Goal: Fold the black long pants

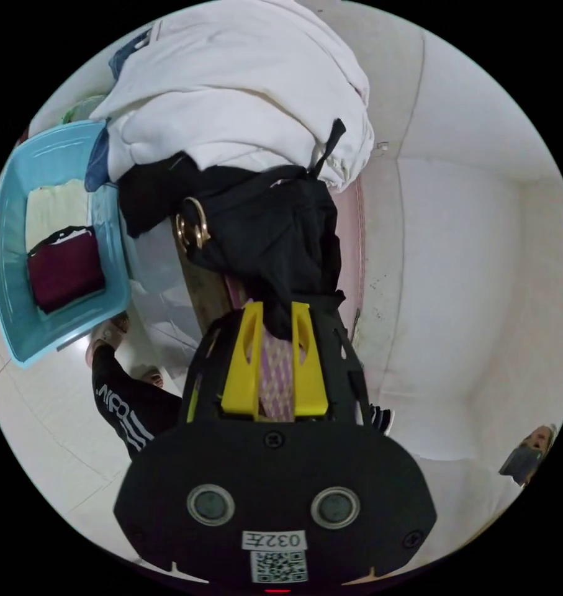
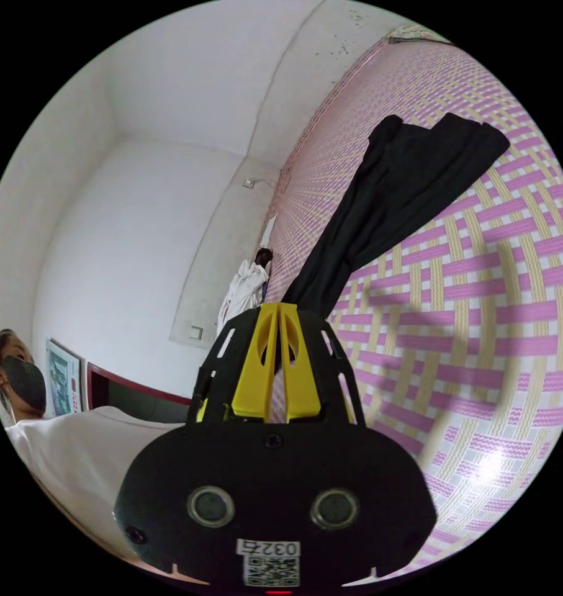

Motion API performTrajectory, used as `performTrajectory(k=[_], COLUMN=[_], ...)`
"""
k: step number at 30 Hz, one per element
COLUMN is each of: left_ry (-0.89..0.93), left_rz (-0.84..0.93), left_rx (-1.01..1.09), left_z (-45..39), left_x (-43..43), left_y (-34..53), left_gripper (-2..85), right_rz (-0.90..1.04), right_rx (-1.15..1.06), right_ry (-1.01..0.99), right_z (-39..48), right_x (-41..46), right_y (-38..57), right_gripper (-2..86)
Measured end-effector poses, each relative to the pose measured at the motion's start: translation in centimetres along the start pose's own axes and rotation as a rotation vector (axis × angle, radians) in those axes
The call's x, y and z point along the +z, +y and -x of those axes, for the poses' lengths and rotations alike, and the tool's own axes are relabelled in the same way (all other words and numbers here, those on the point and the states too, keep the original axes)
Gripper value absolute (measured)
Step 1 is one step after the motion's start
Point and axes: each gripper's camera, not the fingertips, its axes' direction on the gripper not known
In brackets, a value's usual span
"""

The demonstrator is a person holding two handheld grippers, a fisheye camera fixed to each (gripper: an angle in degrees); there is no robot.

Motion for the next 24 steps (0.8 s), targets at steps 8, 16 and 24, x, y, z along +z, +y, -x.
performTrajectory(k=[8,16,24], left_ry=[0.017,-0.119,-0.447], left_rz=[-0.063,-0.053,0.032], left_rx=[-0.012,0.2,0.379], left_z=[1.8,-4.1,-10.9], left_x=[-1.3,0.8,7.2], left_y=[0.7,-3.2,-12.6], left_gripper=[5.2,5.6,8.6], right_rz=[-0.02,-0.049,-0.029], right_rx=[0.035,-0.057,-0.075], right_ry=[0.016,0.152,0.167], right_z=[-1.6,-0.7,0.3], right_x=[-0.6,-0.9,1.5], right_y=[0.8,0.0,-0.2], right_gripper=[-1.0,-1.0,-1.0])
